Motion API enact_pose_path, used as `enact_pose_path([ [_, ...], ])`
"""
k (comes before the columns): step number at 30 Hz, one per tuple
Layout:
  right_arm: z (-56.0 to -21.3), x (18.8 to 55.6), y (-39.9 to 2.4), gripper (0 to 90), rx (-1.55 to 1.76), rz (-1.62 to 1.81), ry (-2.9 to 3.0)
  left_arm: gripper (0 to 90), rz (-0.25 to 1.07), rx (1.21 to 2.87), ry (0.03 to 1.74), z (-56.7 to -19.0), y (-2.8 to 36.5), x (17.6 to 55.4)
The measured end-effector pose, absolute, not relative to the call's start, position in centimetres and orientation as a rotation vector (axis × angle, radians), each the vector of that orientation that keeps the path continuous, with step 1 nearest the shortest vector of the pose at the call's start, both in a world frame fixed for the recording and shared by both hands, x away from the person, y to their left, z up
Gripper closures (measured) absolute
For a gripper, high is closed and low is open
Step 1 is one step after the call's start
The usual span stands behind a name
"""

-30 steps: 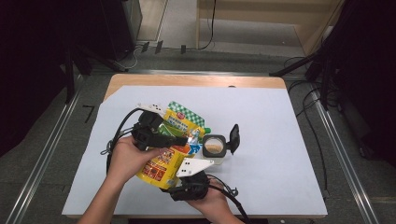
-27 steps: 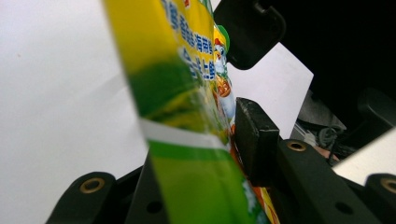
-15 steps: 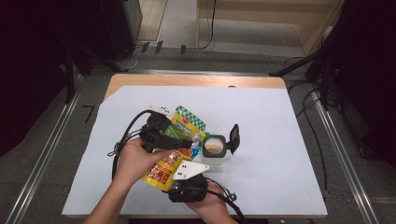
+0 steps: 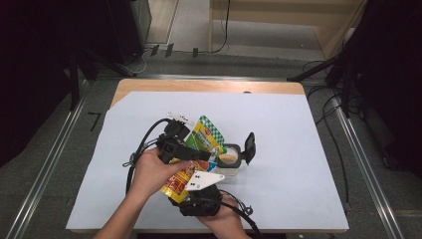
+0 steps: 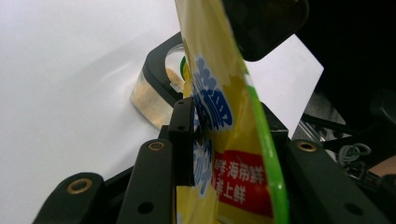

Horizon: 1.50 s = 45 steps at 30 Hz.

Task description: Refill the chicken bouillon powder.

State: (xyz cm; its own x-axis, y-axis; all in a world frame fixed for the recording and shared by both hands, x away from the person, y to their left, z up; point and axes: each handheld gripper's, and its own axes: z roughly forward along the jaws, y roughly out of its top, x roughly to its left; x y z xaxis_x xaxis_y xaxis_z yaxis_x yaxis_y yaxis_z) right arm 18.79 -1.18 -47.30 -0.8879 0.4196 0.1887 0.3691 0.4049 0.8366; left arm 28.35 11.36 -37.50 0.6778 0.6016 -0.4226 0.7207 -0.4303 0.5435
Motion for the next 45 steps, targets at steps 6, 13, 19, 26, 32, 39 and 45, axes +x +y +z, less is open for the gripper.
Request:
enact_pose_path([
  [6,-47.0,18.4,-1.0,50.0,0.679,1.426,2.555,67.5,-0.225,2.172,1.062,-37.4,11.0,28.7],
  [13,-47.0,18.7,-1.2,57.2,0.712,1.453,2.583,66.2,-0.254,2.205,1.078,-37.6,10.0,29.1],
  [19,-46.9,18.7,-1.5,58.8,0.73,1.508,2.578,64.1,-0.3,2.186,1.092,-37.6,10.2,29.2],
  [26,-46.6,19.0,-1.9,59.1,0.804,1.603,2.578,58.7,-0.311,2.195,1.103,-36.9,10.5,28.9],
  [32,-46.5,19.4,-2.3,59.1,0.863,1.654,2.575,62.4,-0.274,2.211,1.097,-36.2,10.8,28.5],
  [39,-46.3,19.3,-2.0,57.5,0.811,1.587,2.591,69.6,-0.259,2.218,1.112,-36.1,10.7,28.5],
  [45,-46.1,19.0,-1.7,53.4,0.753,1.518,2.59,71.9,-0.25,2.22,1.126,-36.1,10.7,28.6],
])
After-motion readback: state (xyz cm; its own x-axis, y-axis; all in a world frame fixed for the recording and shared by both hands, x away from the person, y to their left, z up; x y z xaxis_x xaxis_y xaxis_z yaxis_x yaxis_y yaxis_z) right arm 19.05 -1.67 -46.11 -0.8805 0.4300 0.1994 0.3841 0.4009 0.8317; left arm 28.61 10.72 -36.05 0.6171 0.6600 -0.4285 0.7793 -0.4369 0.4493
